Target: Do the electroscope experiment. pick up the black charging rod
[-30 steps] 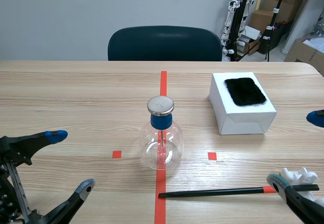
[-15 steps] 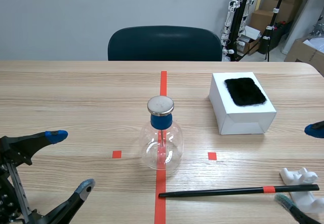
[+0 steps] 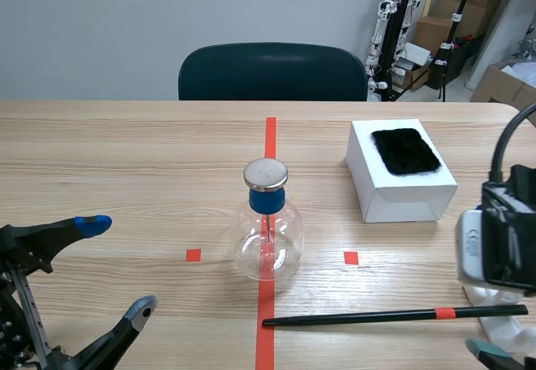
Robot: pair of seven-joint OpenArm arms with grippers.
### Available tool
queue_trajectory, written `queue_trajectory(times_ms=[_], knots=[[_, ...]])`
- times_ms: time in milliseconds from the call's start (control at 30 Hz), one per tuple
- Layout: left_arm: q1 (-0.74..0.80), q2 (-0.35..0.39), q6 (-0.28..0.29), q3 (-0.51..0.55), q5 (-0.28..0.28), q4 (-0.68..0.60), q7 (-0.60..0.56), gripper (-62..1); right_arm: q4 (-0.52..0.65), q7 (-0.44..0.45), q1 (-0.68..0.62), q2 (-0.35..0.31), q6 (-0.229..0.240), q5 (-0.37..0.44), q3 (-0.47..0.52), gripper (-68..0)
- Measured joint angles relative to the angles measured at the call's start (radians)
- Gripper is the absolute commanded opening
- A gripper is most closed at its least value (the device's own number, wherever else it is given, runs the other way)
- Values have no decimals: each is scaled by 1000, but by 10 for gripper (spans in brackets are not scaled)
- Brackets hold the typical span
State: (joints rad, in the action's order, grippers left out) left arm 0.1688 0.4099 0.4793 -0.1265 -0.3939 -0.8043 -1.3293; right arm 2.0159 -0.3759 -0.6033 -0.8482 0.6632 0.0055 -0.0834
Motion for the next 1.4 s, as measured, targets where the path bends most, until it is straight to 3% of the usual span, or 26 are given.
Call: queue_trajectory(times_ms=[33,100,200,400,633,800,900,1100,1233,1400], knots=[[0,0,0,0,0,0,0,14,0,-52,33,0,8,2,-34,4],[0,0,0,0,0,0,0,14,0,-127,99,6,69,-6,-89,4],[0,0,0,0,0,0,0,14,-1,-219,174,28,77,-8,-143,4],[0,0,0,0,0,0,0,14,-76,-270,323,45,76,-25,-244,4],[0,0,0,0,0,0,0,14,-272,-336,499,45,75,-24,-492,4],[0,0,0,0,0,0,0,14,-338,-341,574,45,75,-6,-610,-2],[0,0,0,0,0,0,0,14,-357,-368,615,45,75,49,-656,-39],[0,0,0,0,0,0,0,14,-381,-437,700,39,74,259,-736,-40],[0,0,0,0,0,0,0,14,-382,-464,742,36,75,310,-768,-40],[0,0,0,0,0,0,0,14,-396,-449,782,34,74,292,-806,-40]])
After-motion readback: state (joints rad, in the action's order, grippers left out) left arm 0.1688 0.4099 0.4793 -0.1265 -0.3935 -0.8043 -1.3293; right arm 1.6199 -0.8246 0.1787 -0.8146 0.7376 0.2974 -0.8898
